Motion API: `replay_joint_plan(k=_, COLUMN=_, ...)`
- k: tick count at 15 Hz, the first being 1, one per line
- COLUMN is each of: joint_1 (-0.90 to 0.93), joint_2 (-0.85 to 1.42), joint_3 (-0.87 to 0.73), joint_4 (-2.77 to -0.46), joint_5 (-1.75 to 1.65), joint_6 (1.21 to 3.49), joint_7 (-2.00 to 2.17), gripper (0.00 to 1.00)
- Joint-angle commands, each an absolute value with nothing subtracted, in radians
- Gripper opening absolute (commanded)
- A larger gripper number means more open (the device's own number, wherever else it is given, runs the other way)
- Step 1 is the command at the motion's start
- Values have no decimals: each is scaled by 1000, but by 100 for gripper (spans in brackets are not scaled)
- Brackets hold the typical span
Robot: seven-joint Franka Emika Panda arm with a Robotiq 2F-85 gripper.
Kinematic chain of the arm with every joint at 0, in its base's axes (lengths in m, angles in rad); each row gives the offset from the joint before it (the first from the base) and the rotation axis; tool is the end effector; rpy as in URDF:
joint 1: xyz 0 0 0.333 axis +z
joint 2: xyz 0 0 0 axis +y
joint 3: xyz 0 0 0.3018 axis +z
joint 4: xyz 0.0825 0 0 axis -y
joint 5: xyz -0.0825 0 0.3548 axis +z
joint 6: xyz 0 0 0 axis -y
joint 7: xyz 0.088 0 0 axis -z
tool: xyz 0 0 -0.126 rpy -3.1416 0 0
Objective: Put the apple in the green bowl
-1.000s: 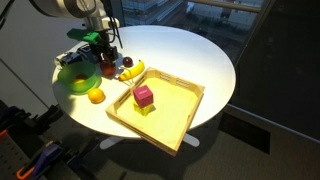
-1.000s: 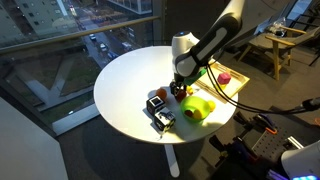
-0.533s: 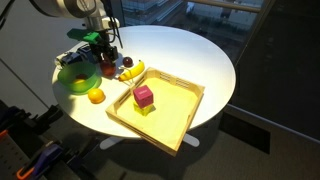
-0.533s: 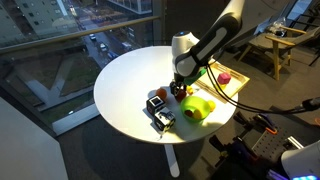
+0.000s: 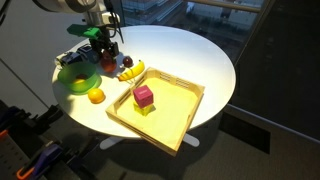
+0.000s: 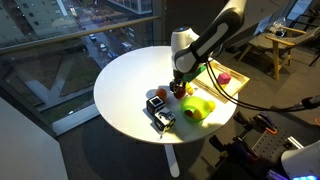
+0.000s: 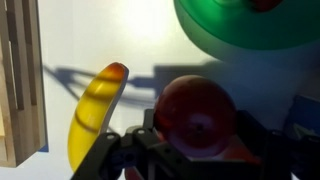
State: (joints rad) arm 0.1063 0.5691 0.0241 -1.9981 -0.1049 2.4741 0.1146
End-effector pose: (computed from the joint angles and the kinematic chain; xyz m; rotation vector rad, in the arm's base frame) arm 0.5654 0.0733 0.1562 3.0762 0.1509 -0.1323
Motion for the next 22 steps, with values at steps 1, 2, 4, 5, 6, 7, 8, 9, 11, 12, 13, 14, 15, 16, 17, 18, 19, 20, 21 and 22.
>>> replay_joint_plan(k=1, joint_1=103, joint_2=531, joint_3=26, joint_4=-1987, joint_5=-95, joint_6=2410, joint_7=83, gripper=56)
replay_joint_plan(k=2, joint_1=103, joint_2=526, joint_3=25, joint_4=-1985, joint_5=-96, joint_6=2399, joint_7=83, gripper=56)
replay_joint_plan(k=4, joint_1=105, joint_2=513, joint_3=23, joint_4=-1982, joint_5=-103, joint_6=2375, joint_7=84, gripper=56)
replay_joint_plan(k=5, joint_1=106, joint_2=505, joint_3=22, joint_4=-1982, joint_5=-105, joint_6=2363, joint_7=84, gripper=56)
replay_joint_plan(k=6, joint_1=106, joint_2=500, joint_3=22, joint_4=-1980, joint_5=-106, joint_6=2354, joint_7=84, gripper=56)
replay_joint_plan(k=7, joint_1=102, joint_2=492, joint_3=27, joint_4=-1979, joint_5=-100, joint_6=2337, joint_7=75, gripper=56)
replay_joint_plan(k=8, joint_1=102, joint_2=485, joint_3=28, joint_4=-1979, joint_5=-100, joint_6=2328, joint_7=72, gripper=56)
replay_joint_plan(k=9, joint_1=104, joint_2=480, joint_3=26, joint_4=-1978, joint_5=-105, joint_6=2321, joint_7=71, gripper=56)
replay_joint_plan(k=11, joint_1=106, joint_2=465, joint_3=27, joint_4=-1980, joint_5=-110, joint_6=2310, joint_7=67, gripper=56)
replay_joint_plan(k=12, joint_1=108, joint_2=456, joint_3=27, joint_4=-1983, joint_5=-114, joint_6=2308, joint_7=66, gripper=56)
replay_joint_plan(k=13, joint_1=109, joint_2=449, joint_3=27, joint_4=-1985, joint_5=-116, joint_6=2306, joint_7=65, gripper=56)
replay_joint_plan(k=14, joint_1=110, joint_2=441, joint_3=28, joint_4=-1987, joint_5=-118, joint_6=2303, joint_7=62, gripper=56)
replay_joint_plan(k=15, joint_1=112, joint_2=432, joint_3=28, joint_4=-1989, joint_5=-120, joint_6=2298, joint_7=60, gripper=56)
replay_joint_plan(k=16, joint_1=112, joint_2=424, joint_3=29, joint_4=-1990, joint_5=-121, joint_6=2292, joint_7=60, gripper=56)
replay_joint_plan(k=17, joint_1=111, joint_2=414, joint_3=31, joint_4=-1992, joint_5=-119, joint_6=2279, joint_7=55, gripper=56)
replay_joint_plan(k=18, joint_1=111, joint_2=405, joint_3=34, joint_4=-1992, joint_5=-118, joint_6=2268, joint_7=51, gripper=56)
replay_joint_plan(k=19, joint_1=111, joint_2=394, joint_3=37, joint_4=-1994, joint_5=-117, joint_6=2253, joint_7=45, gripper=56)
replay_joint_plan(k=20, joint_1=112, joint_2=381, joint_3=39, joint_4=-1998, joint_5=-120, joint_6=2240, joint_7=42, gripper=56)
replay_joint_plan(k=21, joint_1=113, joint_2=369, joint_3=42, joint_4=-2001, joint_5=-121, joint_6=2227, joint_7=38, gripper=56)
replay_joint_plan(k=22, joint_1=113, joint_2=356, joint_3=46, joint_4=-2006, joint_5=-121, joint_6=2216, joint_7=30, gripper=56)
